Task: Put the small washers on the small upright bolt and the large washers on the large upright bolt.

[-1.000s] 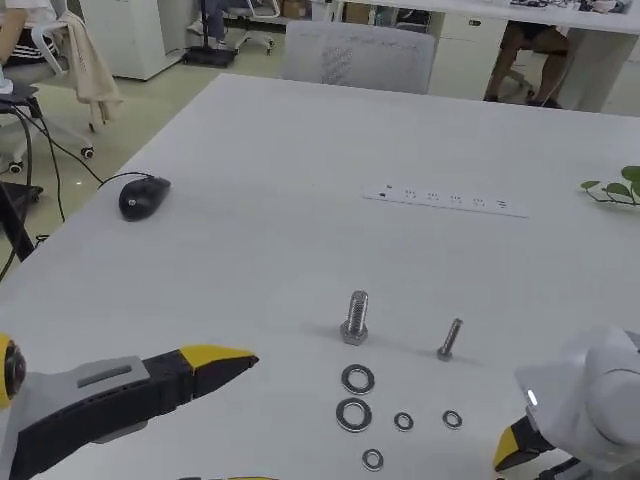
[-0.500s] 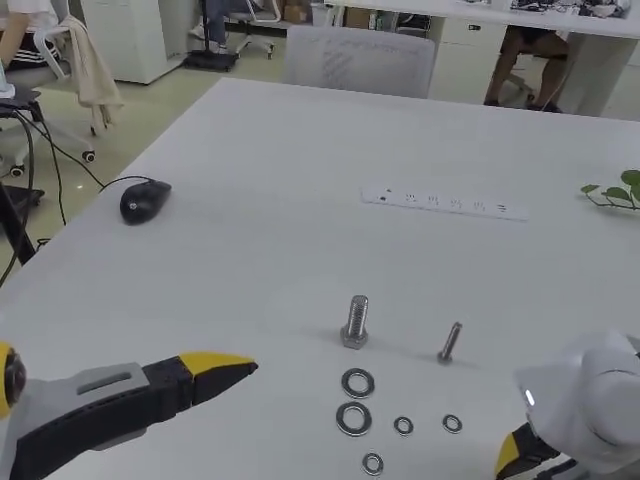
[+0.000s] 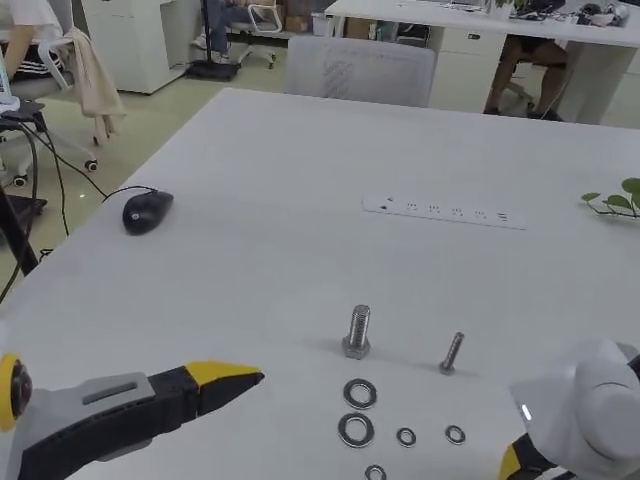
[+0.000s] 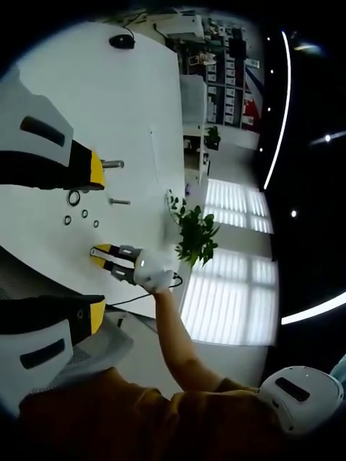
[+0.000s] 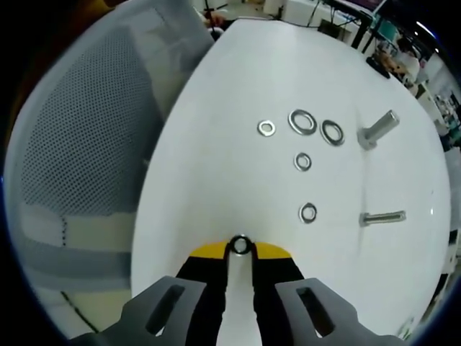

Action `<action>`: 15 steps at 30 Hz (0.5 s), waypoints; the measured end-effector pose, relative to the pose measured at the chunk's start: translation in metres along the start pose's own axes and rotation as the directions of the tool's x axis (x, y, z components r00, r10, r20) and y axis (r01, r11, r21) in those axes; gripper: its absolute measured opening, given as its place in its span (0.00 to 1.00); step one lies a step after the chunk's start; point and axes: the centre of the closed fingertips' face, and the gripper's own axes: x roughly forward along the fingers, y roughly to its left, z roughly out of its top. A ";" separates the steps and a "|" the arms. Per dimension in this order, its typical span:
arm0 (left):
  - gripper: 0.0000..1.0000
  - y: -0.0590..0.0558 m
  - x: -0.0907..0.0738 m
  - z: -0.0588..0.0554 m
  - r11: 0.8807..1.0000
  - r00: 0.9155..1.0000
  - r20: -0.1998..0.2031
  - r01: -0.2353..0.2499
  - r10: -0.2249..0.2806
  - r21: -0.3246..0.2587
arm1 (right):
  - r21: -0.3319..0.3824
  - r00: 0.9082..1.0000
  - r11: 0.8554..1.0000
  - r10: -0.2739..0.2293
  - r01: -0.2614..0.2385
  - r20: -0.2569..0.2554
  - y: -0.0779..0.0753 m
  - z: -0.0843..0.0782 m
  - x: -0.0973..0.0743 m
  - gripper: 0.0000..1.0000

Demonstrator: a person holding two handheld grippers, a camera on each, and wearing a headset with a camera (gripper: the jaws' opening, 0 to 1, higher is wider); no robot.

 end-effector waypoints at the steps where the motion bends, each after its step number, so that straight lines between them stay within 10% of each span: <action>1: 0.58 0.000 0.000 0.001 1.000 1.000 0.002 0.000 0.000 0.000 | 0.009 1.000 1.000 0.001 -0.001 0.005 0.000 0.000 0.000 0.12; 15: 0.58 0.002 0.001 0.000 1.000 1.000 -0.010 0.003 -0.003 0.003 | 0.049 1.000 0.999 -0.022 0.021 0.009 -0.014 0.004 -0.021 0.12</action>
